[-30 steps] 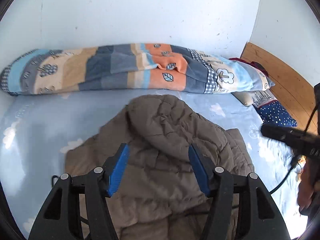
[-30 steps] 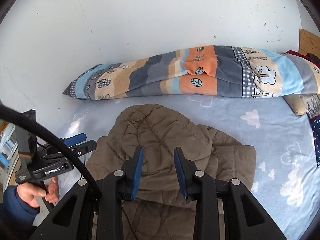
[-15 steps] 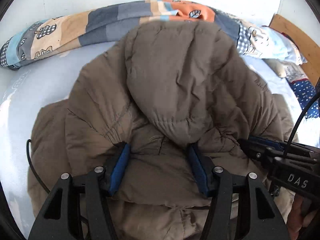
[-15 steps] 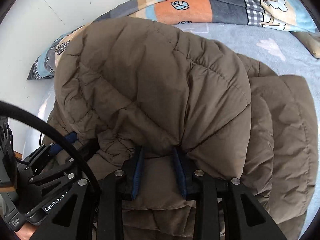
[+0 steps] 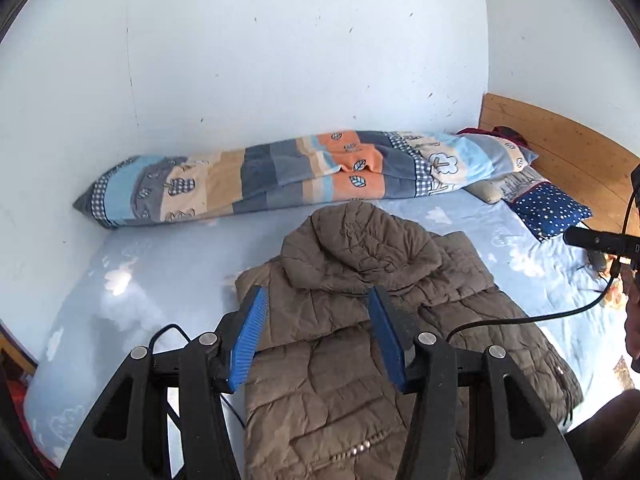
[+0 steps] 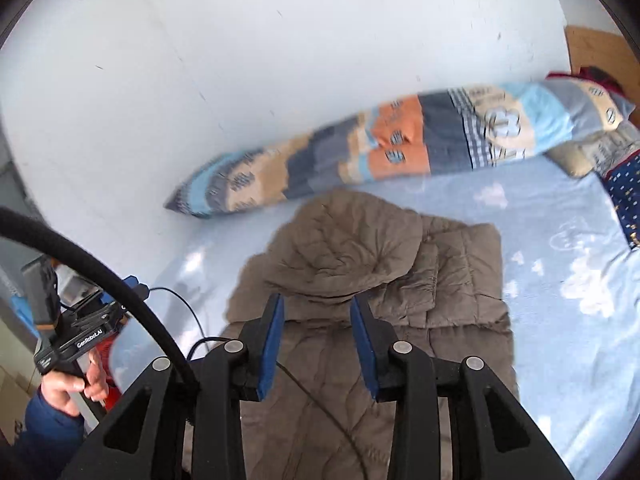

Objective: Fold large clothes
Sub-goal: 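Open both grippers and lift them away from the folded jacket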

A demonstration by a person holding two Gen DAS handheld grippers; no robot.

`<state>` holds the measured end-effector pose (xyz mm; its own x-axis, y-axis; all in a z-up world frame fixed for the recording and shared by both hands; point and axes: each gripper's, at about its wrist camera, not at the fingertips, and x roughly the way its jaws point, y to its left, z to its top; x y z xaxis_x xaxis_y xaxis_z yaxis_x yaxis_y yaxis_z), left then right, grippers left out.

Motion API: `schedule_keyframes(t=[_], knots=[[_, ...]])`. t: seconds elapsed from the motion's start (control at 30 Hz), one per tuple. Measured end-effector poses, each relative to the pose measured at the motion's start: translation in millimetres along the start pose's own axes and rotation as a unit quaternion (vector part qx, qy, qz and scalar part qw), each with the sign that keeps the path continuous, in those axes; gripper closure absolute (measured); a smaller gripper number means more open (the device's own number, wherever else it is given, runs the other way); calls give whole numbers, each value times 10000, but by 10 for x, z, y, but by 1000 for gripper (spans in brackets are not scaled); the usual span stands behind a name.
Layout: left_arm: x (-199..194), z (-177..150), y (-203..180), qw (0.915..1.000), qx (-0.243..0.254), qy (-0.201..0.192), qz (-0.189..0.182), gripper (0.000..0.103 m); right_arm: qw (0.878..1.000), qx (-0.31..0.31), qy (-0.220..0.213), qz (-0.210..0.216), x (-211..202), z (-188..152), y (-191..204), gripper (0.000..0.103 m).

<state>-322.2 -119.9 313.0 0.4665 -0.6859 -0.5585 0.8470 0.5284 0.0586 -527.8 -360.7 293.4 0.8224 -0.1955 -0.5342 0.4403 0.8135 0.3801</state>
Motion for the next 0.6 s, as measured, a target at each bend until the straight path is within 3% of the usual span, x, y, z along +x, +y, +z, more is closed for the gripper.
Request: schedule_keyframes(t=[0.2,0.37,0.47,0.6], knots=[[-1591,39,-267,9948,747,-610,-341,45,9924,-341,-1167,166,-1724,-183,309,52],[-2703,320,-586,9810,1179,-1218,-938,43,9723,-631,-2248,63,-3049,-187,546,43],[-3143,501,-764,9729,1286,-1502,-1195,38,9585,-784,-2737,-117,-3599,-223,705,39],[-3606,714,-952,9586,1470,-1957,-1456,36,9502,-772,-3012,-203,-3932,-251,817,38]])
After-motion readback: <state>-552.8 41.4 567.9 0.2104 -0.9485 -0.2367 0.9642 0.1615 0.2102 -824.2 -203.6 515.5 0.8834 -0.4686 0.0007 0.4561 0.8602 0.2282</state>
